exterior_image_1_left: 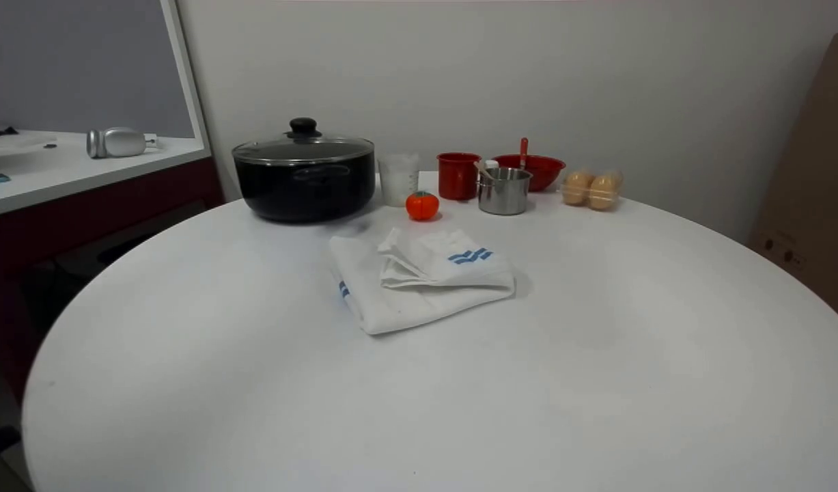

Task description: Use the towel to wipe the table

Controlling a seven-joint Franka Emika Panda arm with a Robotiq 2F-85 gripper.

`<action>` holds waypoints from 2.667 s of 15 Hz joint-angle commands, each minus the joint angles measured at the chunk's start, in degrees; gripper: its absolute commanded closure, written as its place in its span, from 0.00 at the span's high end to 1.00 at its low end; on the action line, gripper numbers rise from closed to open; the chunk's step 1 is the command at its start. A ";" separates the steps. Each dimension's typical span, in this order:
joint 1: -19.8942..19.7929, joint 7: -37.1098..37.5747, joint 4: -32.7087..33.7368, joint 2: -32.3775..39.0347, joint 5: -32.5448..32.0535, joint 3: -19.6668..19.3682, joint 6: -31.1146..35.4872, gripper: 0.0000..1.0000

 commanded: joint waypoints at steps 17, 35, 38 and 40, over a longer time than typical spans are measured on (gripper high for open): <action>2.23 -26.24 13.01 37.32 -0.64 5.38 8.01 1.00; 3.81 -26.06 21.11 56.60 -4.19 5.13 22.50 0.98; 3.76 -25.89 21.36 58.25 -4.34 4.78 23.31 0.71; 3.76 -25.49 21.35 58.69 -4.36 4.41 23.66 0.58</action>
